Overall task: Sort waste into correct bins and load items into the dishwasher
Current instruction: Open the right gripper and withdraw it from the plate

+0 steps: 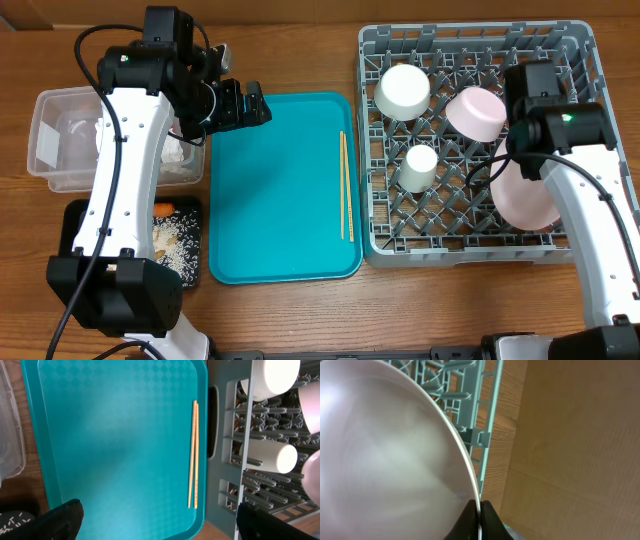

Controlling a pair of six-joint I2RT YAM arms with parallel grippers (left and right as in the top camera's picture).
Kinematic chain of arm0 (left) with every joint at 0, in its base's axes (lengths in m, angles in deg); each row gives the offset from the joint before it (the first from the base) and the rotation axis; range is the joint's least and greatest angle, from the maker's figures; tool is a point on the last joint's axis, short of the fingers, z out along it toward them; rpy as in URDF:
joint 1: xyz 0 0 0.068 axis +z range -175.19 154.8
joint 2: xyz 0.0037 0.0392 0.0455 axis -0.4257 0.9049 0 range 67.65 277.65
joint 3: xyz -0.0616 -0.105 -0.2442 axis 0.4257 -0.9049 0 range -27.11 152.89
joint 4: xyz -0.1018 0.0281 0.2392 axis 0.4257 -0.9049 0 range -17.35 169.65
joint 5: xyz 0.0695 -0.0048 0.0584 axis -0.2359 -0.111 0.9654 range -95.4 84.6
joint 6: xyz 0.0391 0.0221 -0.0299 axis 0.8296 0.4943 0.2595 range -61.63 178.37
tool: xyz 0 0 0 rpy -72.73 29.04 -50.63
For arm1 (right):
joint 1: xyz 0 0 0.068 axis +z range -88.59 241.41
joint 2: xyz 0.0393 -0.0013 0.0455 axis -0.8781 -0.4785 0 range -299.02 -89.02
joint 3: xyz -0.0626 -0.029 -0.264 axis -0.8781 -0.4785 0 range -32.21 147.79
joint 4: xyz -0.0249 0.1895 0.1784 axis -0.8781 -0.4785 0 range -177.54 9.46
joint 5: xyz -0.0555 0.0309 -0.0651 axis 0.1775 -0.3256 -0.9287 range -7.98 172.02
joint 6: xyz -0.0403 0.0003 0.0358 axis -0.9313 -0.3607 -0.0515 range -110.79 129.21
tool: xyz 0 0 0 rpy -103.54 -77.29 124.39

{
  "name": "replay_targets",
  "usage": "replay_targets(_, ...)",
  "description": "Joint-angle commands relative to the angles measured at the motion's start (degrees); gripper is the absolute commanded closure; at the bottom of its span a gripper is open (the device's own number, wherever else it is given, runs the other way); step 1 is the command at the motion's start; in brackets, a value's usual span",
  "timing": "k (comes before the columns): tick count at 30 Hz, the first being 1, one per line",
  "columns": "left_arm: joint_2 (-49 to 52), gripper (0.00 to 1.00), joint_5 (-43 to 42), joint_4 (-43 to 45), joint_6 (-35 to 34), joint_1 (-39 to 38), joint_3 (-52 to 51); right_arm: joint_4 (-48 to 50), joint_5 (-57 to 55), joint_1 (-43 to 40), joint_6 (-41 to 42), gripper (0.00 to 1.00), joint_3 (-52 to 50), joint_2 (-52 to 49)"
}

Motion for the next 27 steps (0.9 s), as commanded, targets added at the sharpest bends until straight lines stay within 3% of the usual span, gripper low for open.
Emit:
replay_targets(1,-0.92,0.0,0.2,0.24,1.09,-0.39,1.22,1.75,0.24,-0.33,-1.75,0.96,-2.49,-0.17)
replay_targets(3,-0.92,0.0,0.2,0.24,1.09,-0.39,1.22,3.06,0.22,-0.33,-2.67,0.8,-3.06,-0.17)
replay_targets(6,-0.92,0.0,0.2,0.24,1.09,-0.39,1.22,5.77,-3.74,0.31,-3.69,0.14,-3.04,-0.04)
replay_targets(8,-0.92,0.0,0.2,0.24,1.09,-0.39,1.22,7.41,-9.6,1.22,-3.67,0.01,-3.04,0.09)
replay_targets(13,-0.92,0.0,0.17,0.22,1.09,-0.39,1.22,13.07,-19.96,3.87,-3.67,0.0,-2.95,1.27)
replay_targets(20,-0.92,0.0,0.2,0.24,1.09,-0.39,1.22,15.89,-20.09,7.32,-3.63,0.0,-2.23,4.33)
replay_targets(27,-0.92,0.0,0.17,0.24,1.09,-0.39,1.22,13.14,-7.08,7.5,-3.63,0.0,-2.23,5.64)
